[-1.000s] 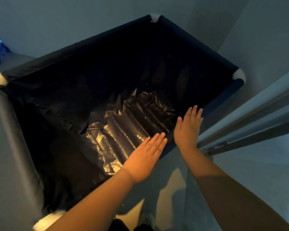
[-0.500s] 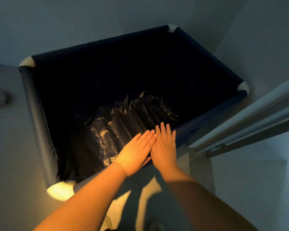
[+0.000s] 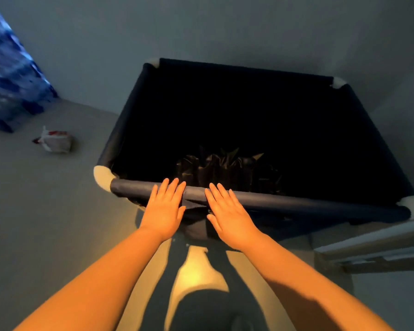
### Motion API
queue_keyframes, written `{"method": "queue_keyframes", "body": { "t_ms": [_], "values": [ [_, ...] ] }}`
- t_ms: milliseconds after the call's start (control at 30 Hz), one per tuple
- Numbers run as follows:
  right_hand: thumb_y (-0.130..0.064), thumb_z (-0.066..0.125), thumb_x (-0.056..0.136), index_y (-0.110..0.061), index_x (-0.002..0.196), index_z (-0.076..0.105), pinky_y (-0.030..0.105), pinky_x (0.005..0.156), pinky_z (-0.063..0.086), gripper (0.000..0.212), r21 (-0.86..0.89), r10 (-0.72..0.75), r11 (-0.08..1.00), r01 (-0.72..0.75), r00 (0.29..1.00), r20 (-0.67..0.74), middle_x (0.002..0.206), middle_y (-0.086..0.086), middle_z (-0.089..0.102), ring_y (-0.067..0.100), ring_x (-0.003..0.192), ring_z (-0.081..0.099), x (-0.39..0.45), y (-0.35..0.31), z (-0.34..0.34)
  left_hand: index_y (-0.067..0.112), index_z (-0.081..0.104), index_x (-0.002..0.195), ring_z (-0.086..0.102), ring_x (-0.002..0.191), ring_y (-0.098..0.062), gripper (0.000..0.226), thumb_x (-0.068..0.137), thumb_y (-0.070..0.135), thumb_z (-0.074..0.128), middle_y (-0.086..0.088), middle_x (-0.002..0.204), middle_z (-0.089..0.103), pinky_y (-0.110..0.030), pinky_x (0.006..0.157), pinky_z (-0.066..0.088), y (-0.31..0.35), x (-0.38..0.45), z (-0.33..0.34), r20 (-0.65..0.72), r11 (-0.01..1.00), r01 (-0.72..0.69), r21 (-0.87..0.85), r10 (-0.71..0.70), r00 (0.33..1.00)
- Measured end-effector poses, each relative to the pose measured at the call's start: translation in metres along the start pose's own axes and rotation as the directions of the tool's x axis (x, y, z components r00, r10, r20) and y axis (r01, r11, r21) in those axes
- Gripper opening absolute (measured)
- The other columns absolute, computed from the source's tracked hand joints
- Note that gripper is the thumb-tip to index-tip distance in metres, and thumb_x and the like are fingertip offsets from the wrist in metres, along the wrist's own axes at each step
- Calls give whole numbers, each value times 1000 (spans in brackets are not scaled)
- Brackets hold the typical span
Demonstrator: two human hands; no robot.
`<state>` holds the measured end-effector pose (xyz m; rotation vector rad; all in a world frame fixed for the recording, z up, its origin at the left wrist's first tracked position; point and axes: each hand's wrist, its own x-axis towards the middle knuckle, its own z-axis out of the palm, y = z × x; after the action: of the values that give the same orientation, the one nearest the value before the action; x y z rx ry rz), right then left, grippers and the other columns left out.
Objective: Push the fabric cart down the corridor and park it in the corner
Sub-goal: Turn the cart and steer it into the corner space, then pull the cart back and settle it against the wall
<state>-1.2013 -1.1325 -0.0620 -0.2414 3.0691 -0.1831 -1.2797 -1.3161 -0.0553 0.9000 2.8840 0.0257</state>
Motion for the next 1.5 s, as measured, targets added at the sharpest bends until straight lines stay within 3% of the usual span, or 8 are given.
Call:
{"method": "queue_keyframes", "body": {
  "t_ms": [167, 500, 633, 700, 1033, 1167, 1267, 1500],
  "values": [
    [-30, 27, 101, -12, 149, -2, 29, 114, -11, 59, -22, -218, 975, 221, 971, 99, 158, 3, -11, 18, 145, -13, 62, 22, -12, 11, -7, 146, -8, 143, -33, 62, 100, 37, 25, -14, 157, -8, -45, 116, 9, -25, 40, -11, 50, 985, 167, -39, -165, 985],
    [-28, 28, 101, -20, 145, -14, 28, 113, -14, 60, 25, -398, 916, 399, 901, 172, 153, -4, -19, 14, 140, -23, 130, 108, -25, 16, 7, 148, -3, 144, -25, 53, 101, 36, 21, -7, 158, 6, -40, 116, 4, -16, 148, -32, 127, 999, 21, -37, -16, 992],
    [-33, 65, 84, -15, 143, 34, 18, 95, 47, 69, 4, -262, 965, 262, 964, 44, 151, 6, 33, 17, 138, 33, 144, 105, -22, 15, 22, 145, 2, 144, -24, 50, 100, 38, 25, -5, 155, 19, -40, 116, 7, -21, 174, -31, 69, 992, 72, -107, -65, 996],
    [-31, 75, 74, -13, 136, 46, 21, 85, 55, 71, -45, -209, 977, 210, 978, 24, 139, 7, 52, 19, 127, 50, 152, 95, -18, 15, 26, 143, 4, 144, -22, 48, 100, 37, 27, -4, 153, 24, -40, 116, 11, -32, 182, -31, 28, 989, 80, -124, -78, 997],
    [-24, 32, 98, 9, 143, -6, 43, 118, 20, 68, -330, -174, 925, 188, 982, 71, 156, 22, 14, 35, 144, 11, 170, 89, 3, 15, 33, 140, 14, 143, -23, 48, 98, 38, 34, -7, 149, 33, -48, 115, 9, -78, 200, -21, -62, 994, -38, -106, 32, 998],
    [-39, 32, 97, -2, 146, 8, 35, 121, 1, 66, -297, -89, 946, 127, 987, 136, 153, -3, 27, 19, 143, 23, 166, 83, 2, 7, 53, 126, 41, 131, -32, 45, 86, 28, 60, -14, 130, 56, -54, 106, 32, -82, 195, -13, -220, 987, -104, -120, 75, 973],
    [-25, 36, 99, -25, 149, 7, 20, 117, 13, 58, 59, 9, 998, -6, 998, -55, 151, -19, 16, 1, 141, 12, 166, 77, -14, 9, 51, 126, 42, 130, -32, 48, 84, 28, 62, -13, 130, 55, -53, 105, 33, -87, 193, -10, -217, 985, -113, -134, 82, 973],
    [-22, 42, 96, -9, 147, 21, 32, 111, 26, 57, 14, -119, 993, 118, 993, 10, 154, 10, 25, 20, 142, 20, 148, 83, -13, 7, 47, 128, 42, 129, -34, 52, 85, 36, 54, -15, 132, 53, -55, 105, 32, -76, 177, -1, -215, 985, -111, -135, 81, 973]
  ]
}}
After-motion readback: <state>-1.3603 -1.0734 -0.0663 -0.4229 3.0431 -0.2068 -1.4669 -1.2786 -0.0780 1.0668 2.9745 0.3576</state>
